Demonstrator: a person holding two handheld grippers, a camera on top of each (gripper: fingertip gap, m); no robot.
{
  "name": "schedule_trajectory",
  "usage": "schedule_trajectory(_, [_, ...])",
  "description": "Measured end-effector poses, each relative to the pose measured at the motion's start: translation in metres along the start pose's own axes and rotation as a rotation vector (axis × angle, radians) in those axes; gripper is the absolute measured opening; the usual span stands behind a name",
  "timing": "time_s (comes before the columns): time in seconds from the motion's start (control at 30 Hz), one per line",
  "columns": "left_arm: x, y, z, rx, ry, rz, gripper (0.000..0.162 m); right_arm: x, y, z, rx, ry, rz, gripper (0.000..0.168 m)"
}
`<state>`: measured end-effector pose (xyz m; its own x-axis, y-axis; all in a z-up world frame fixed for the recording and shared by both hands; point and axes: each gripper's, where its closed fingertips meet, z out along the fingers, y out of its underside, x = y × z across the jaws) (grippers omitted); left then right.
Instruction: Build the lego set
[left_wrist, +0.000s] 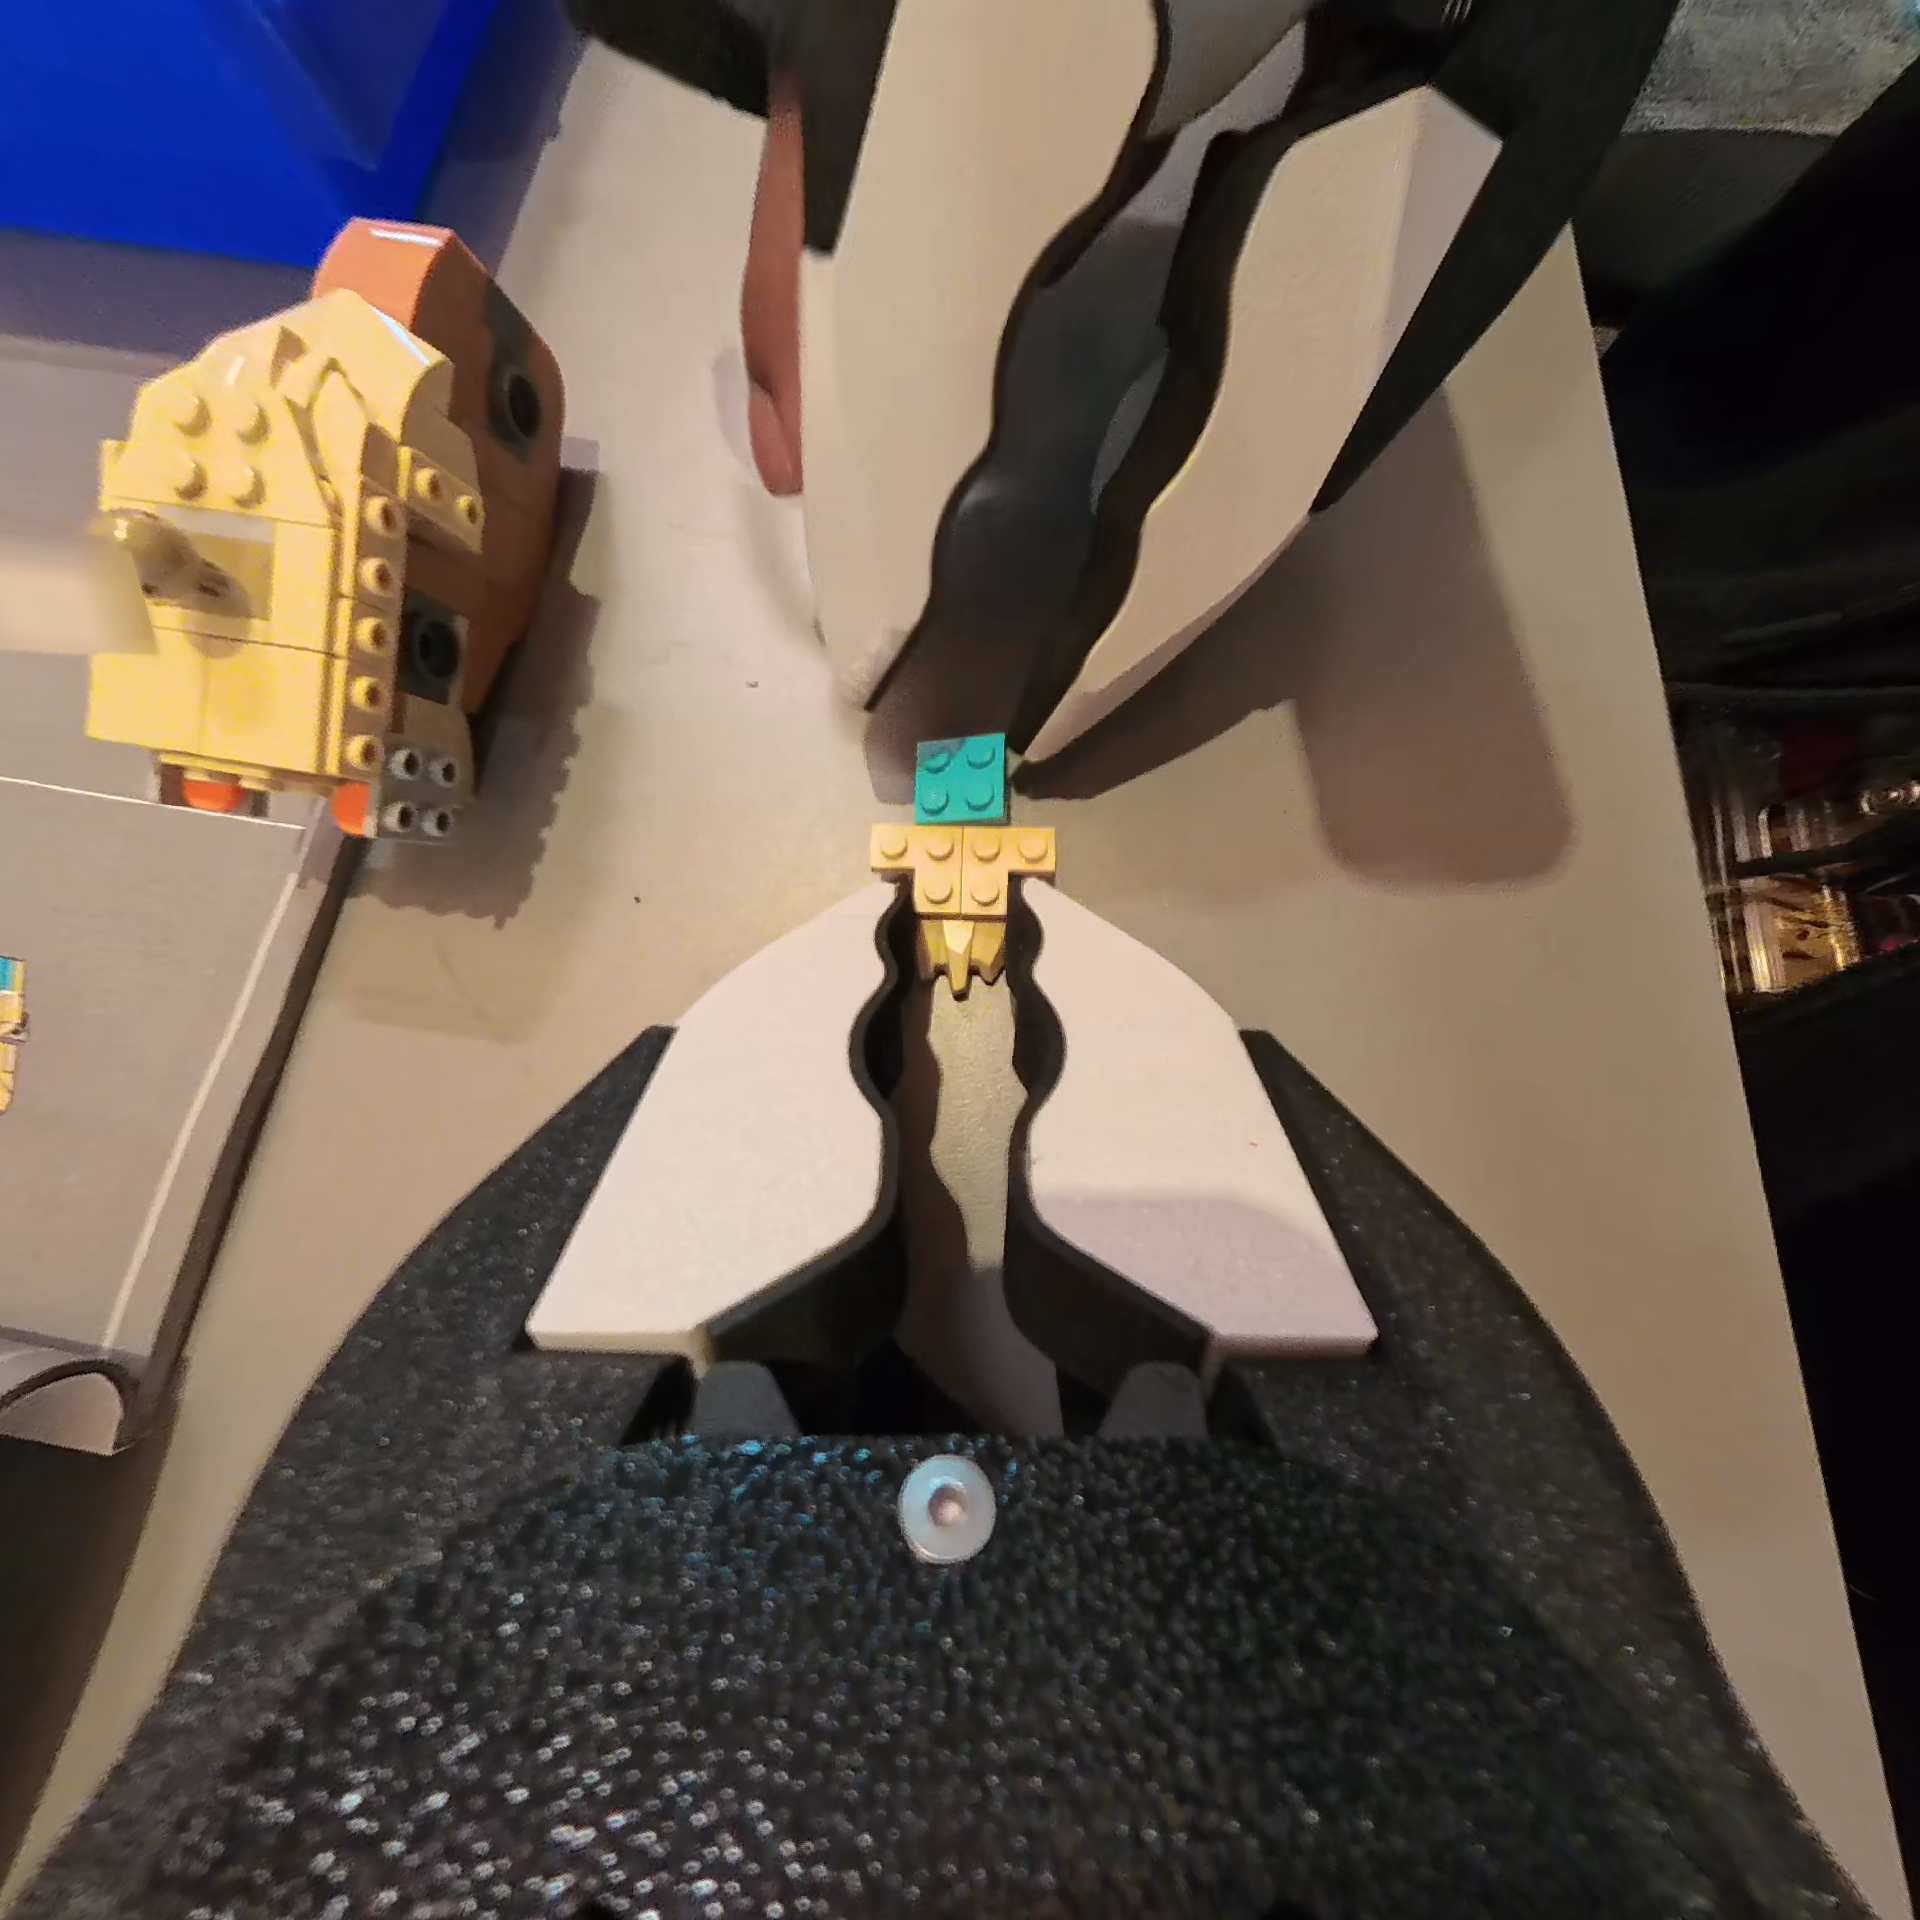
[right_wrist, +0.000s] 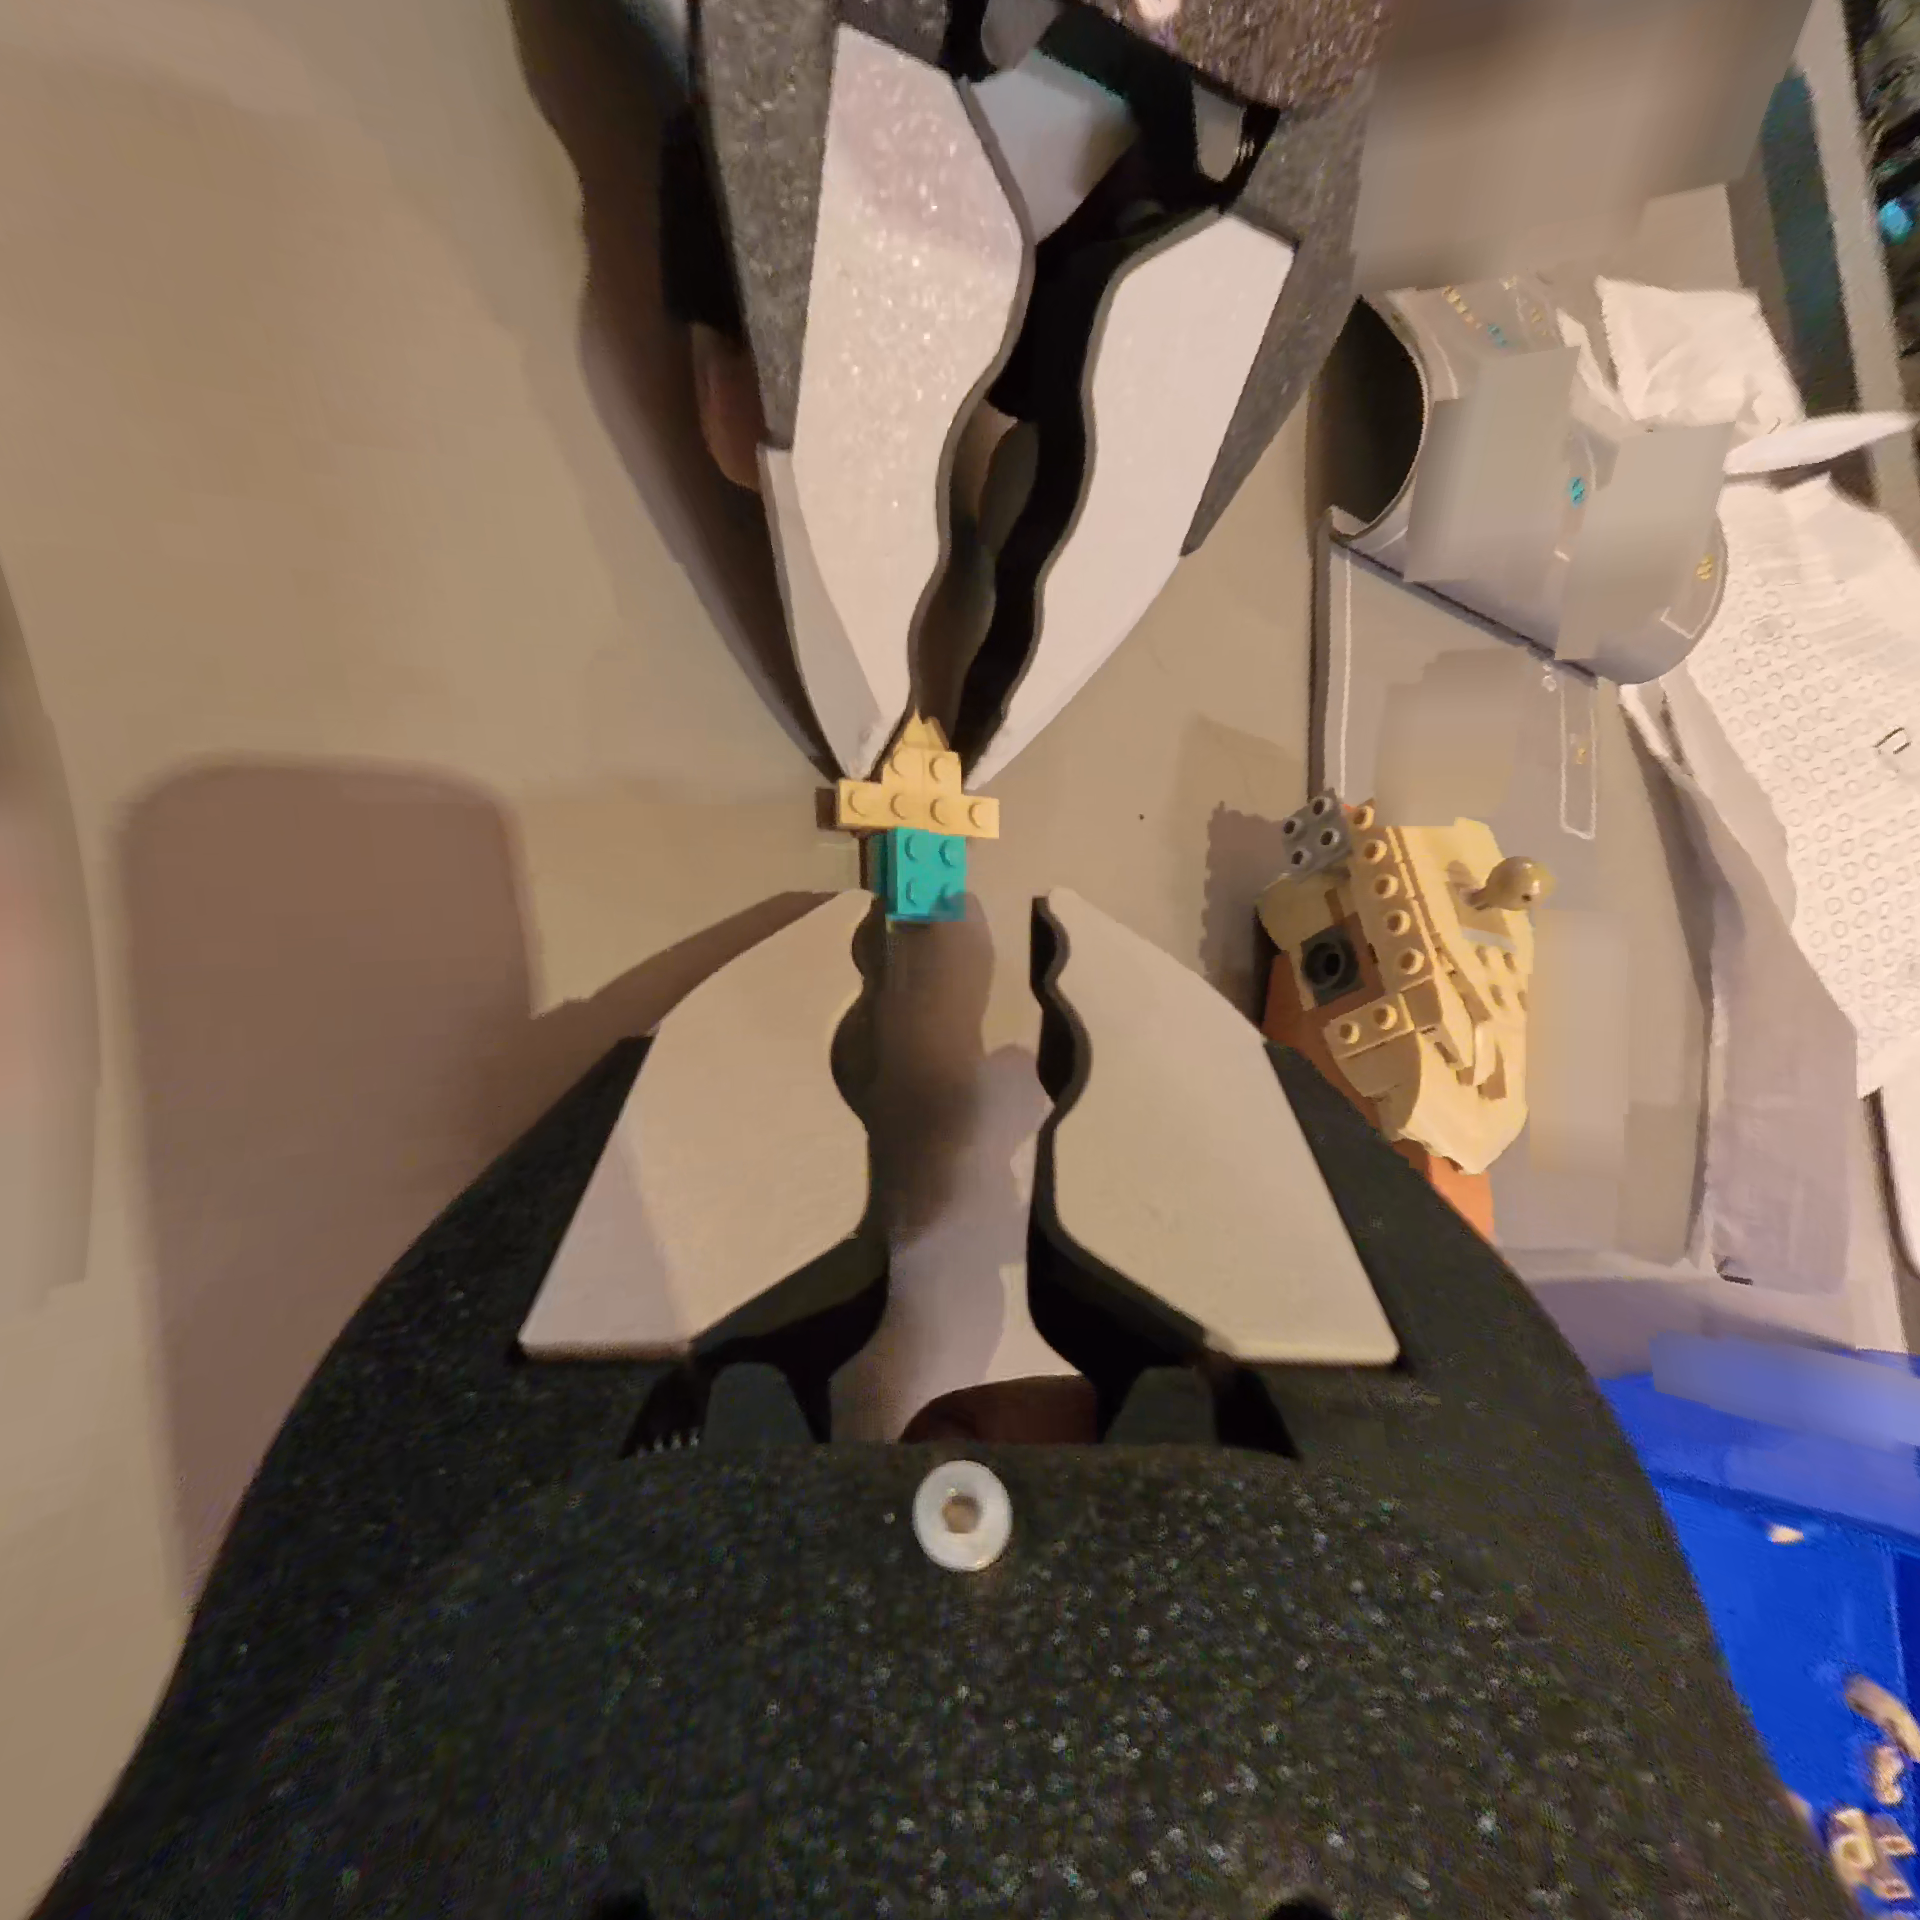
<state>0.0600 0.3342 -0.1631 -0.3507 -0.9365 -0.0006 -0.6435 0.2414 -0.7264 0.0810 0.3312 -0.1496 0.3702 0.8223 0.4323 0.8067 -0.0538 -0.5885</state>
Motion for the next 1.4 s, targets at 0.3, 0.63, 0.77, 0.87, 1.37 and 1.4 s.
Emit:
schedule_trajectory(0.3, [-0.002,-0.016,-0.010,0.123,0.077,-0.115,0.015,0.020,-0.004,-0.017,0.248,0.177,-0.317,0.030])
schedule_trajectory(0.63, [-0.007,-0.025,-0.013,0.153,0.062,-0.136,0.016,0.020,-0.010,-0.014,0.336,0.252,-0.563,0.049])
schedule_trajectory(0.77, [-0.007,-0.028,-0.014,0.162,0.070,-0.141,0.016,0.018,-0.013,-0.015,0.357,0.307,-0.629,0.040])
schedule_trajectory(0.87, [-0.006,-0.030,-0.014,0.169,0.079,-0.141,0.016,0.017,-0.012,-0.013,0.357,0.324,-0.651,0.037])
schedule_trajectory(1.37, [0.001,-0.042,-0.016,0.232,0.134,-0.143,0.016,0.016,-0.019,-0.021,0.372,0.379,-0.745,0.013])
schedule_trajectory(1.4, [0.002,-0.042,-0.016,0.233,0.133,-0.136,0.016,0.015,-0.020,-0.022,0.369,0.376,-0.745,0.013])
